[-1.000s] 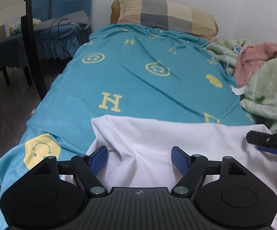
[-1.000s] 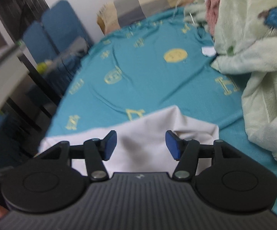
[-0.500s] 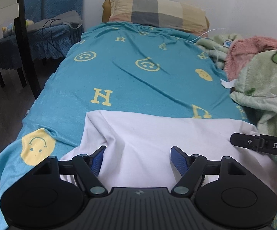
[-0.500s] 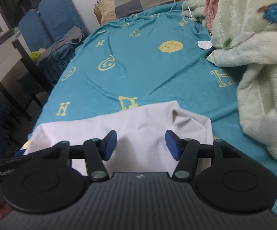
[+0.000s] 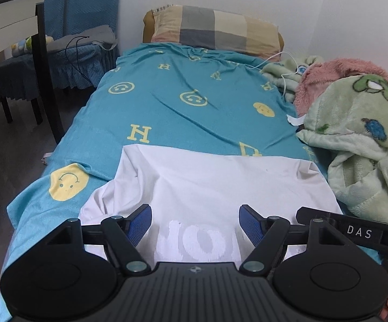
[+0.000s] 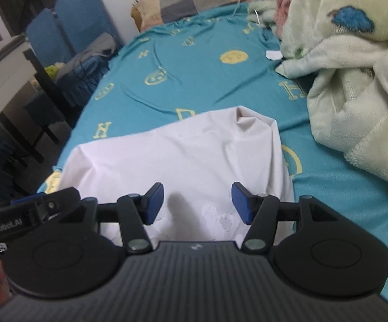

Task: Fold clothes

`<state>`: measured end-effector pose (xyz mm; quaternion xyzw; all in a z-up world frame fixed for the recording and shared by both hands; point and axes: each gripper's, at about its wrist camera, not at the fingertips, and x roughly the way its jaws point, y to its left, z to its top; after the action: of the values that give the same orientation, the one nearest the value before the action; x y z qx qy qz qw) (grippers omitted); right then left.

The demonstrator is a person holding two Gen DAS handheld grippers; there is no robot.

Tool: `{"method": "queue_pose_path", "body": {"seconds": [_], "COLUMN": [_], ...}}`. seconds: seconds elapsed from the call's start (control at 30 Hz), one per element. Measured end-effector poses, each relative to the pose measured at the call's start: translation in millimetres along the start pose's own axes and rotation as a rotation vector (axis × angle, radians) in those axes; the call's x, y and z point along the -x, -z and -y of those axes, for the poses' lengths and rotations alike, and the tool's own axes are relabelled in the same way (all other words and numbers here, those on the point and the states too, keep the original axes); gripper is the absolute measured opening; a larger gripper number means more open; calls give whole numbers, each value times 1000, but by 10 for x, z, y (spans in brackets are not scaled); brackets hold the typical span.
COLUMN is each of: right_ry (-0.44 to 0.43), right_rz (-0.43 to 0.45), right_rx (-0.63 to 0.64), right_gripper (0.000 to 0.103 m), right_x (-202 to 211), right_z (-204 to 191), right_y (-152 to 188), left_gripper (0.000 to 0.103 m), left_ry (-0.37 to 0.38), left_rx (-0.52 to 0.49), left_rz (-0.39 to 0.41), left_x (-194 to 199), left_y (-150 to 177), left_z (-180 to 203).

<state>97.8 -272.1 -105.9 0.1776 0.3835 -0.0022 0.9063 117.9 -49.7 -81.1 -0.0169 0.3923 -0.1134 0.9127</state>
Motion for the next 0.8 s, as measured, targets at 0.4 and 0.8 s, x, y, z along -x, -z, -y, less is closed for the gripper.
{"method": "queue_pose_path", "body": {"seconds": [0.4, 0.8], "right_ry": [44, 38], "right_rz": [44, -21], "right_rx": [-24, 61], "right_gripper": [58, 58], "right_x": [460, 219], "right_z": [-177, -125], "right_y": [11, 207], "left_gripper": [75, 75], "left_ry": [23, -82], "left_rx": [99, -26], "left_rz": [0, -72], "left_x": [332, -64], "left_y": [2, 214], "left_z": [-214, -172]}}
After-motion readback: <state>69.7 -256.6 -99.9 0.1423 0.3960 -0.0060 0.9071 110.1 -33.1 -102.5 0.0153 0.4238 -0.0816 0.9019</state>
